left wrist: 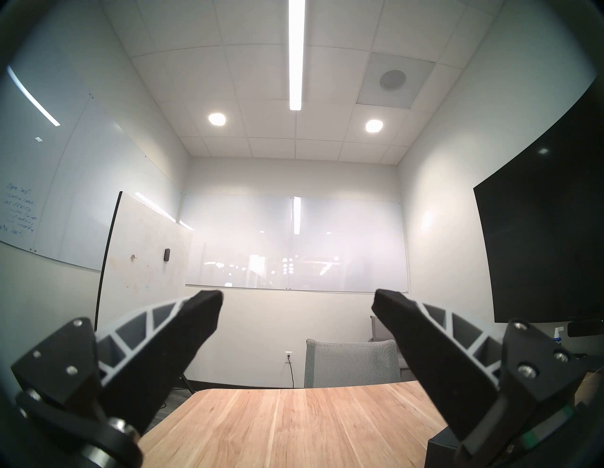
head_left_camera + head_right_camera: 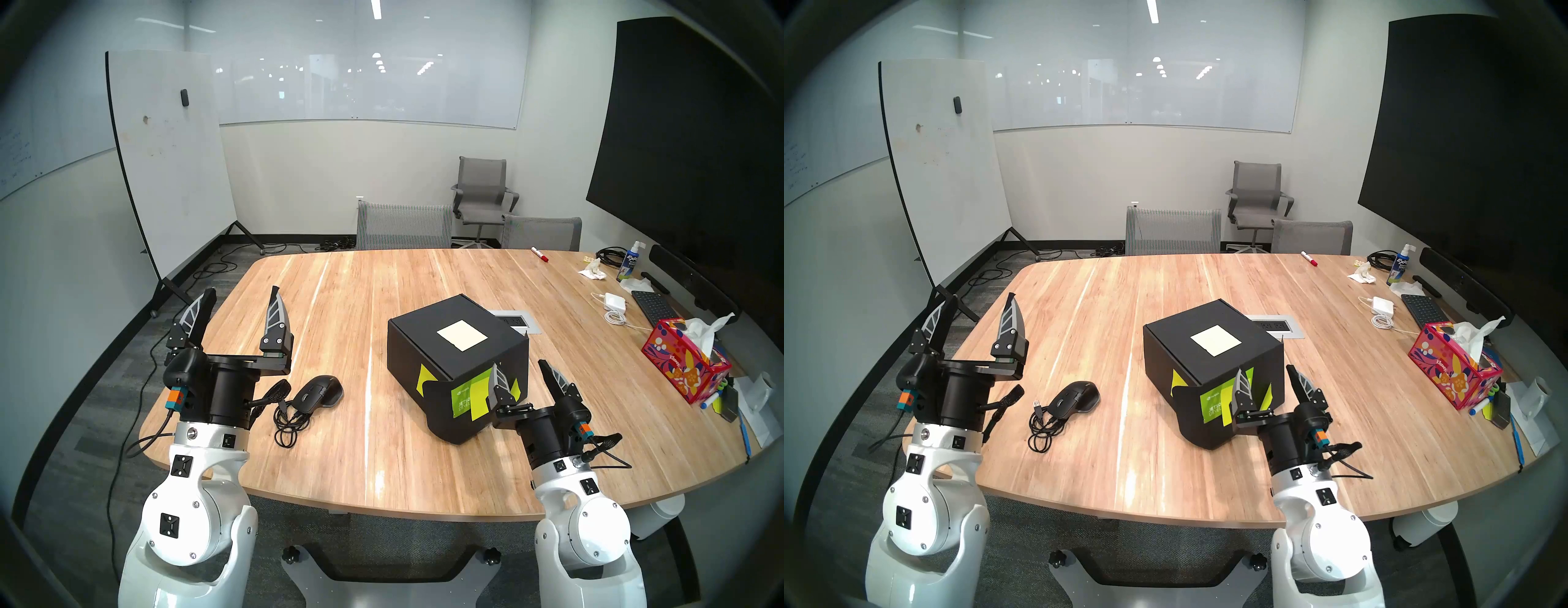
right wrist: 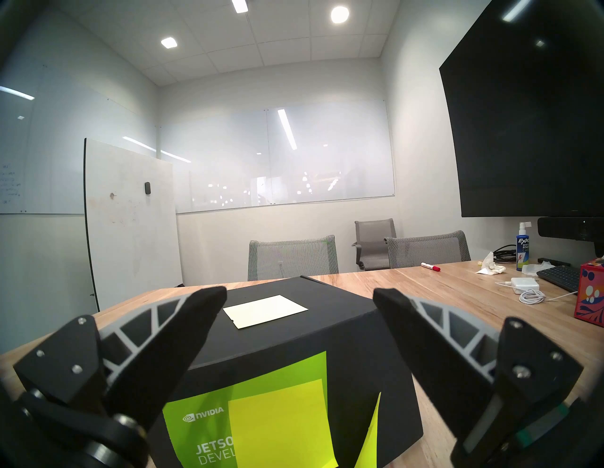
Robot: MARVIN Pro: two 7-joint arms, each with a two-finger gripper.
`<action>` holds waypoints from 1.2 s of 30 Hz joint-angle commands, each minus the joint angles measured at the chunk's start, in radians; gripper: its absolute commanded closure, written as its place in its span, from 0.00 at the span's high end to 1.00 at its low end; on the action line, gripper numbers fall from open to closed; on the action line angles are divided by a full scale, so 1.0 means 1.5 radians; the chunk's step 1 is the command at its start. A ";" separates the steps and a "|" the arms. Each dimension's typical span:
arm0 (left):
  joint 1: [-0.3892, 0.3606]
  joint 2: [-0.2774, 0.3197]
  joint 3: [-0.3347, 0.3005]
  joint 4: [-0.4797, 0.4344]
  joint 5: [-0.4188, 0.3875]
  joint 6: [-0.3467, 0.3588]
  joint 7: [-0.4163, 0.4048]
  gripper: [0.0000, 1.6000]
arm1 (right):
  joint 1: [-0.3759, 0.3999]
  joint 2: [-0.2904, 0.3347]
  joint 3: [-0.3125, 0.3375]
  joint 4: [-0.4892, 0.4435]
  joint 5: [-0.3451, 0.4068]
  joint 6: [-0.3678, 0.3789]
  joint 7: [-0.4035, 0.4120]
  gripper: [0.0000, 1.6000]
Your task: Open the box and place the mouse inside
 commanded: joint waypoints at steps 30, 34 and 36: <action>0.001 0.000 0.000 -0.011 0.000 -0.001 0.000 1.00 | 0.001 0.000 0.000 -0.013 0.000 -0.002 0.000 1.00; 0.001 0.000 0.000 -0.011 0.000 -0.001 0.000 1.00 | 0.001 0.000 0.000 -0.013 0.000 -0.002 0.000 1.00; 0.001 0.000 0.000 -0.011 0.000 -0.001 0.000 1.00 | 0.001 0.000 0.000 -0.013 0.000 -0.002 0.000 1.00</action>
